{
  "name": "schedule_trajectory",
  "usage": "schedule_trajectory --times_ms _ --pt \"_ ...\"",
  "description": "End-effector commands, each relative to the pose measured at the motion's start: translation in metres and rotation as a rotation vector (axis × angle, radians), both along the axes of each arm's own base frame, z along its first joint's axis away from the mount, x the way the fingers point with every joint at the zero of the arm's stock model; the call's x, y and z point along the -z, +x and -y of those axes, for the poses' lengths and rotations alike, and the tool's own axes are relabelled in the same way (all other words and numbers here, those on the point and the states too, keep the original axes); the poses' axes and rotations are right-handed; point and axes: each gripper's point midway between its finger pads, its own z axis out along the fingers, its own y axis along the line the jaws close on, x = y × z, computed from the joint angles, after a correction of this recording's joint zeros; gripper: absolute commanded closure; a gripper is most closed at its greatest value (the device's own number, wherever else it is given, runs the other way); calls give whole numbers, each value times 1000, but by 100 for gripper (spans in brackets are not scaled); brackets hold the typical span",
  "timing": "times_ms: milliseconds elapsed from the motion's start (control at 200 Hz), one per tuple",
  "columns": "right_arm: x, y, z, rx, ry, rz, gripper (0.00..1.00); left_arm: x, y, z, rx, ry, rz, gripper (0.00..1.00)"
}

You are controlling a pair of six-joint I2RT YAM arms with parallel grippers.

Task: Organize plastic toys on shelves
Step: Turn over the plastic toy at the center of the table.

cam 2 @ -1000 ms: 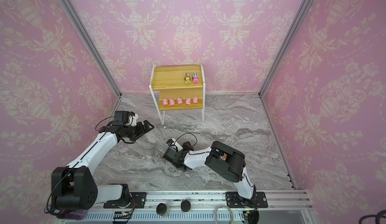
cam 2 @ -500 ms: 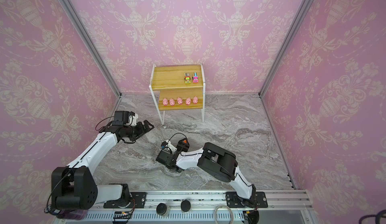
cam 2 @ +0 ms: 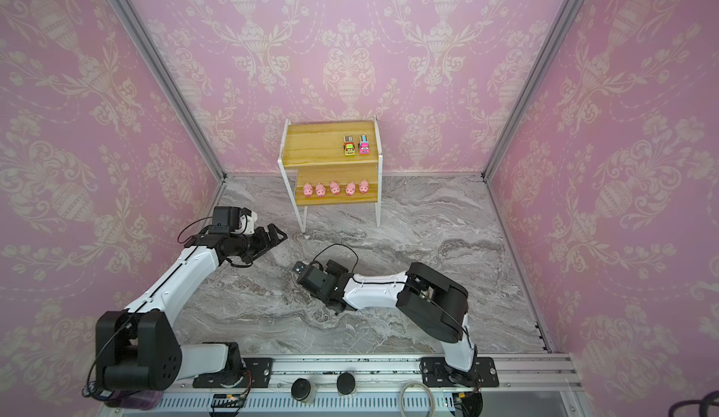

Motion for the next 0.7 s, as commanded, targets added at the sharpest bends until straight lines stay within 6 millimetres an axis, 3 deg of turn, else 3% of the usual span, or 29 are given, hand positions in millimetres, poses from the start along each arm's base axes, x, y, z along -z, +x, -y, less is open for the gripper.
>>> schedule_trajectory --times_ms 0,140,260,420,695 --pt "-23 0 -2 25 232 -93 24 -1 -1 -3 10 17 2 2" --pt "-45 10 15 92 401 -129 25 -1 -1 -3 10 13 1 2" --pt "-51 17 29 150 526 -174 26 -2 -1 -3 10 13 3 2" --pt "-41 21 38 204 603 -225 27 -1 -2 -3 10 17 4 2" --pt "-16 23 36 260 699 -234 28 0 -2 -2 13 15 1 2"
